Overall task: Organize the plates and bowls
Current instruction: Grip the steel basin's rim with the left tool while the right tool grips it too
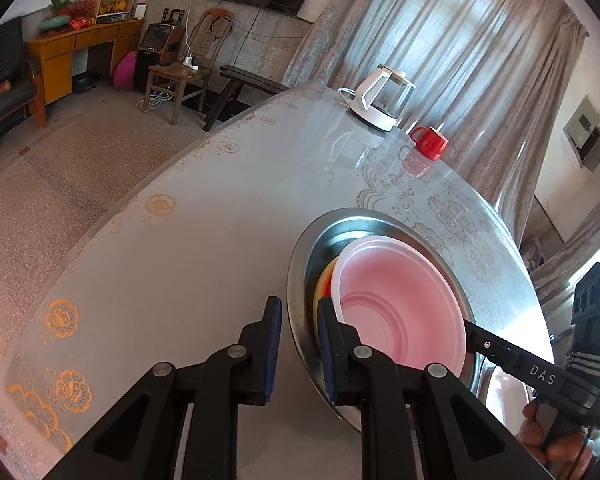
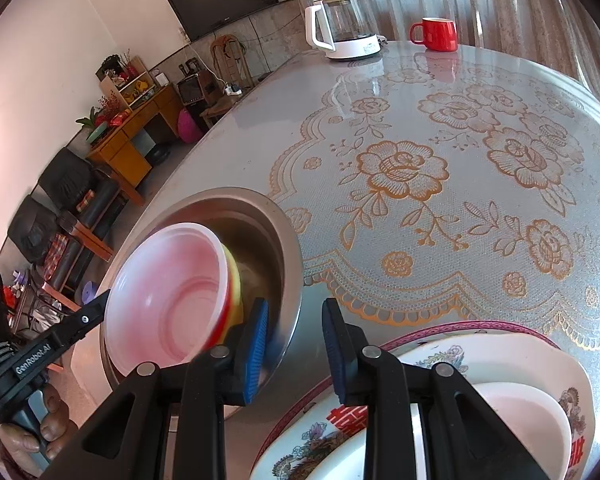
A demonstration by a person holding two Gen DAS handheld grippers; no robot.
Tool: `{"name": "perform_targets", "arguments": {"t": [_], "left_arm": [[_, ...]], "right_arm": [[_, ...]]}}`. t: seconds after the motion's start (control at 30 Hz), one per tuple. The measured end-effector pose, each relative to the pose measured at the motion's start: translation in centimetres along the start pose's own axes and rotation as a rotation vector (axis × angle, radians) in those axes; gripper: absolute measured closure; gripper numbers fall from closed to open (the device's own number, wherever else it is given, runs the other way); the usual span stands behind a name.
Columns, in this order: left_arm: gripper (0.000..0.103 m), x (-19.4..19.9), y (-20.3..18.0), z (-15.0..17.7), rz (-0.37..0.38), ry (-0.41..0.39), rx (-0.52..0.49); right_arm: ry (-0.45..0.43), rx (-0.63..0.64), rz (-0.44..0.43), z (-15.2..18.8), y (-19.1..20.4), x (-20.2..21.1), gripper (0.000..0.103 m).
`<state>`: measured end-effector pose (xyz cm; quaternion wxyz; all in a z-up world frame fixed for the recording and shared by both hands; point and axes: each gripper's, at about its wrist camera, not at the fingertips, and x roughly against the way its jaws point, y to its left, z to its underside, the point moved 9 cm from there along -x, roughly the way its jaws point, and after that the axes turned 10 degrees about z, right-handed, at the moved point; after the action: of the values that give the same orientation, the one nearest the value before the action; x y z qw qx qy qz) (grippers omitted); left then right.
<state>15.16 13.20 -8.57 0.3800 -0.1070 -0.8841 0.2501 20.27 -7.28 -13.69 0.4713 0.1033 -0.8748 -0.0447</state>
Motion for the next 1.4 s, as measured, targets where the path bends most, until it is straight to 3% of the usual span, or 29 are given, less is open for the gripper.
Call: {"name": "perform_targets", "arguments": {"t": [0.2, 0.33, 0.5, 0.8, 1.13, 1.4], "left_arm": [[0.085, -0.4, 0.1, -0.1, 0.05, 0.007, 0.039], [0.085, -0.2, -0.3, 0.3, 0.072, 0.0, 0.026], [0.086, 0.0, -0.4, 0.7, 0.116, -0.003, 0.045], [0.086, 0.9, -1.5, 1.2, 0.082, -0.023, -0.017], [0.083, 0.0, 0.1, 0.2, 0.06, -0.023, 0.008], [0.091, -0.1, -0.1, 0.9, 0.073, -0.011, -0.015]], "right_arm": [[0.002, 0.013, 0.015, -0.3, 0.1, -0.3, 0.076], [-0.003, 0.031, 0.0, -0.3, 0.5, -0.3, 0.085], [0.0, 0.035, 0.005, -0.3, 0.6, -0.6, 0.088], [0.004, 0.01, -0.011, 0.0, 0.2, -0.4, 0.088], [0.02, 0.011, -0.01, 0.1, 0.3, -0.9, 0.087], [0.014, 0.033, -0.005, 0.2, 0.8, -0.9, 0.089]]}}
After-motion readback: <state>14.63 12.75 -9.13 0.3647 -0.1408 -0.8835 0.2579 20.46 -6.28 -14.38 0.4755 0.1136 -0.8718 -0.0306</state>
